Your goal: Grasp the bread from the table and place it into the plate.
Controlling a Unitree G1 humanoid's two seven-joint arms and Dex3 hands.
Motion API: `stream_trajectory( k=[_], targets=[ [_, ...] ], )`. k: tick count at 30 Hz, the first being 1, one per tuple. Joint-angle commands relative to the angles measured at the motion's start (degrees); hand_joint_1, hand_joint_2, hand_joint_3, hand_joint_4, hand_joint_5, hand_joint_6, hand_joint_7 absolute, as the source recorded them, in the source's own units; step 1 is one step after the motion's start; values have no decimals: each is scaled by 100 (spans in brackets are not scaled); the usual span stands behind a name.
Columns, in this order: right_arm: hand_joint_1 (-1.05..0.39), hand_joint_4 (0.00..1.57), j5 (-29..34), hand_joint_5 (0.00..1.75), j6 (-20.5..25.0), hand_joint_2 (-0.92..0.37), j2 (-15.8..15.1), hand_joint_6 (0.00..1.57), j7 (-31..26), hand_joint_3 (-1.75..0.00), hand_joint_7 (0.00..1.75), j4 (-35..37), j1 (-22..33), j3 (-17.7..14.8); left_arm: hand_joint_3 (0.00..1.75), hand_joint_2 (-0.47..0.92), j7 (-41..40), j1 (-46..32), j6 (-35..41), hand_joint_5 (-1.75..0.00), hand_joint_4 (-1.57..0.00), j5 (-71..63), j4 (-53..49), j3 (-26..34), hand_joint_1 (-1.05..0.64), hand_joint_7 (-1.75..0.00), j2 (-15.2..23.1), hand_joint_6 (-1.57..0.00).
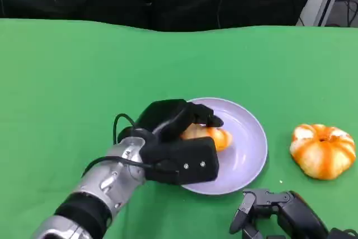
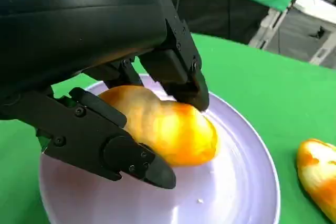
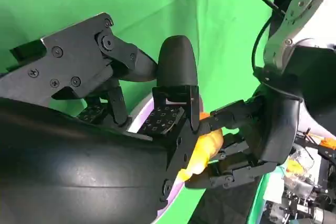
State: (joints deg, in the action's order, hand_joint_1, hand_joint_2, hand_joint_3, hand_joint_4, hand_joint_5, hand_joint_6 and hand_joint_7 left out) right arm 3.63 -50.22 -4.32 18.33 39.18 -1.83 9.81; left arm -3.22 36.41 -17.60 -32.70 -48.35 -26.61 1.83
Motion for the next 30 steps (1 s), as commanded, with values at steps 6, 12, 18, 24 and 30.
stream_trajectory(
  k=[6,12,18,24,30],
  targets=[
    [-12,79,-36,149,94,-66,32,86,-7,-92,109,-69,43,22,57,92,1167,60,43,0,-14,556,220,185,-92,0,211,-18],
    [-13,80,3,150,51,-65,50,87,-38,-91,110,-34,30,18,71,92,1381,-43,126,0,-11,702,523,259,-98,0,290,-13],
    [-12,79,17,149,16,-65,42,87,-47,-91,110,-13,20,17,77,92,1414,-203,93,-1,-13,919,846,408,-100,0,339,-14],
    [-10,79,19,149,-21,-65,49,86,-59,-92,111,9,23,17,78,92,1597,-672,-188,-2,-17,1641,1402,870,-94,-1,345,-14],
    [-9,79,10,148,-20,-67,37,86,-64,-90,112,0,11,3,70,92,1762,-1394,-341,-1,-20,2697,2113,1436,-85,-1,150,-17]
  ],
)
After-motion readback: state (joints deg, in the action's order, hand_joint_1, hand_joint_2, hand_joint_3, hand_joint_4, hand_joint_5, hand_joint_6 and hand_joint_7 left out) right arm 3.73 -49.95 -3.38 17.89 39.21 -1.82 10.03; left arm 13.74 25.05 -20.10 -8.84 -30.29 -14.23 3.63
